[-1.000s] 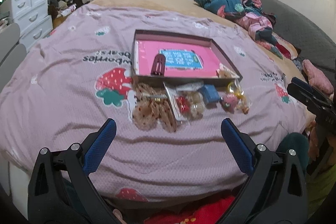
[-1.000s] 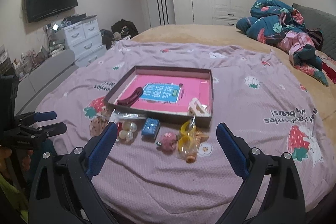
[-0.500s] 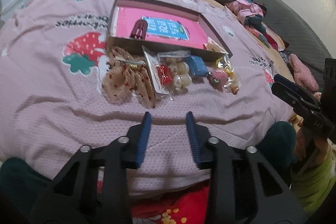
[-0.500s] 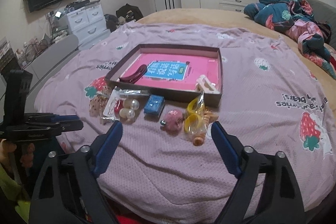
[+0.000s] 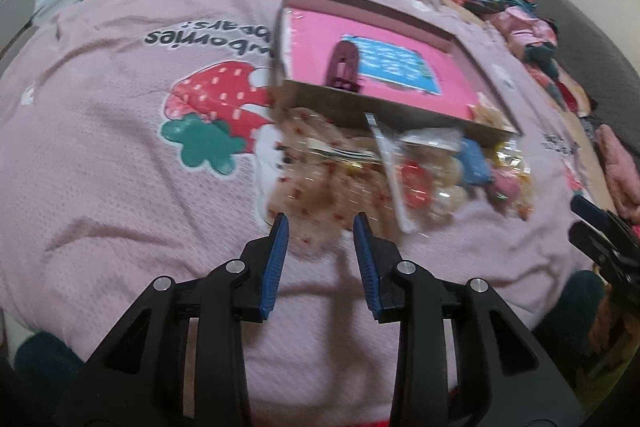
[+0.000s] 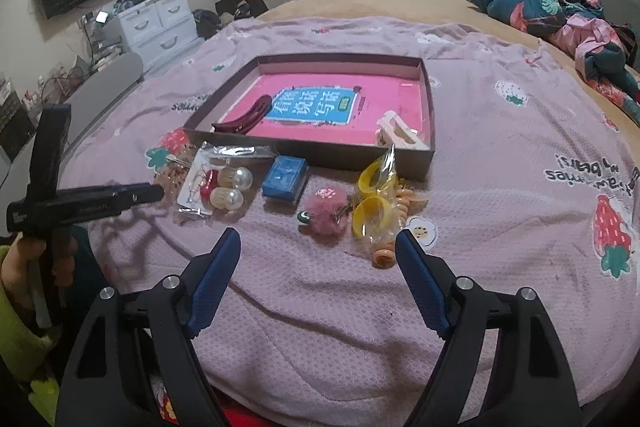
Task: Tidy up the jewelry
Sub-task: 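Grasp the polka-dot bow clip with the left tool while the right tool grasps the pink pom-pom tie, then lift the bow clip and pom-pom tie and carry them into the box with both tools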
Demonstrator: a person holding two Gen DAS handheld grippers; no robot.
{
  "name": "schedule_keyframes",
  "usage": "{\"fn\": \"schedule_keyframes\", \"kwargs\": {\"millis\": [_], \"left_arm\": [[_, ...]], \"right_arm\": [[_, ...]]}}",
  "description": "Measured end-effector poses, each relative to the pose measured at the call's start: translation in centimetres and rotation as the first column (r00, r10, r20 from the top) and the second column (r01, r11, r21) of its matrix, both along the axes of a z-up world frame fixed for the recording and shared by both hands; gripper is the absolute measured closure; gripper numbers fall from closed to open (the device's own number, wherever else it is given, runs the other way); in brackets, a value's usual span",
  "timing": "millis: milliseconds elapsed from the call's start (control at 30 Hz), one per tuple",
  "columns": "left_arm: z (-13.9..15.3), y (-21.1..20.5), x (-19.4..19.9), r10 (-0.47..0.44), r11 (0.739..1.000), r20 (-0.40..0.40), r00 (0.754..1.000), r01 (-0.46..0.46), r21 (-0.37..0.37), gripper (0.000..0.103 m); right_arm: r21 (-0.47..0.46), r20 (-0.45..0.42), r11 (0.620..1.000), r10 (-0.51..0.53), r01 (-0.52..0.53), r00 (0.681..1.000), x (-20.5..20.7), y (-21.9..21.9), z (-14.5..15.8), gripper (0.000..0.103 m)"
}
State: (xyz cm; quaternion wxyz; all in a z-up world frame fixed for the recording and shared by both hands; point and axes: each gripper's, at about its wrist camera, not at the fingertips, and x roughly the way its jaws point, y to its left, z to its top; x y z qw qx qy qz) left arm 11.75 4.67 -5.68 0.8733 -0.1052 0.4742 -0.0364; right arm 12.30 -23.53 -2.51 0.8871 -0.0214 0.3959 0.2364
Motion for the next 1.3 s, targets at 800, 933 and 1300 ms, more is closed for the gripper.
{"fn": "schedule_keyframes", "kwargs": {"millis": [800,933,1300], "left_arm": [[-0.6,4.8,1.7,0.064,0.998,0.029,0.997,-0.063,-0.027,0.103],[-0.3,5.9,0.9,0.091,0.995,0.037,0.995,-0.090,-0.045,0.103],[1.8,7.7,-2.7,0.134,0.990,0.079,0.988,-0.129,-0.064,0.103]], "right_arm": [[-0.100,-0.121,0.995,-0.003,-0.009,0.993,6.5,4.7,-5.5,0.068],[-0.104,-0.111,0.995,-0.010,-0.002,0.994,6.8,5.0,-5.6,0.069],[-0.001,-0.132,0.997,0.071,-0.072,0.989,2.9,4.8,-3.9,0.069]]}}
